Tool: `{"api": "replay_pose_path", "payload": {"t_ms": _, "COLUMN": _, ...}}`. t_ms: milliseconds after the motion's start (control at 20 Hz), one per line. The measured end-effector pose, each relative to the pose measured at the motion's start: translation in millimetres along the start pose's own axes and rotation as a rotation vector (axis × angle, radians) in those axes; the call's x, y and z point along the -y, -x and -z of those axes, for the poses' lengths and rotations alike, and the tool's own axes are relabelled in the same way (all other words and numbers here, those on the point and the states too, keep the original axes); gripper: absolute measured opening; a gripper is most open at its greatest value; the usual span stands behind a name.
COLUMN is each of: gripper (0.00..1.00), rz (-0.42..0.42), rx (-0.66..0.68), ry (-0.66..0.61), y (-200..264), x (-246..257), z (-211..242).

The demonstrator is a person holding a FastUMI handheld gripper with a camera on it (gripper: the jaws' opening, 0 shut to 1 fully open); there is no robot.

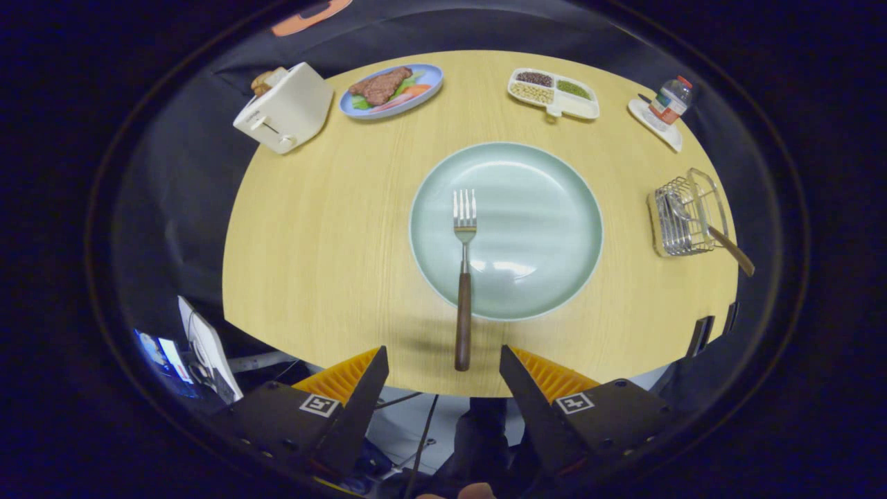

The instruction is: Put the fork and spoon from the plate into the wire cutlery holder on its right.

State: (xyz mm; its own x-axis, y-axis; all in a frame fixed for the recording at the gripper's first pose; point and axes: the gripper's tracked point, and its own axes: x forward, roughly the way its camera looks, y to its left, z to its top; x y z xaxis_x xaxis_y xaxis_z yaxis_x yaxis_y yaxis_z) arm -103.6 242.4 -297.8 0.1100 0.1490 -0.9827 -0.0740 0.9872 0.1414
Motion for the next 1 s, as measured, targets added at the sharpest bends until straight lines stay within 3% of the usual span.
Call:
{"api": "replay_pose_path", "payload": {"t_ms": 150, "gripper": 0.95, "rz": 0.027, "rx": -0.019, "ry": -0.007, "y": -18, "x": 0, "z": 1}}
{"api": "replay_pose_path", "payload": {"t_ms": 400, "gripper": 0.7, "rz": 0.034, "rx": -0.07, "ry": -0.121, "y": -44, "x": 3, "z": 5}}
{"api": "replay_pose_path", "payload": {"t_ms": 500, "gripper": 0.67, "rz": 0.012, "rx": -0.112, "ry": -0.17, "y": -49, "x": 1, "z": 10}}
{"api": "replay_pose_path", "payload": {"t_ms": 600, "gripper": 0.43, "rz": 0.026, "rx": -0.116, "ry": -0.178, "y": -54, "x": 6, "z": 11}}
{"api": "replay_pose_path", "payload": {"t_ms": 650, "gripper": 0.38, "rz": 0.028, "rx": -0.113, "ry": -0.171, "y": -54, "x": 7, "z": 11}}
{"api": "replay_pose_path", "payload": {"t_ms": 750, "gripper": 0.4, "rz": 0.033, "rx": -0.106, "ry": -0.149, "y": -65, "x": 9, "z": 14}}
{"api": "replay_pose_path", "payload": {"t_ms": 950, "gripper": 0.05, "rz": 0.043, "rx": -0.093, "ry": -0.127, "y": -51, "x": 10, "z": 4}}
{"api": "replay_pose_path", "payload": {"t_ms": 1000, "gripper": 0.05, "rz": 0.034, "rx": -0.099, "ry": -0.129, "y": -51, "x": 9, "z": 6}}
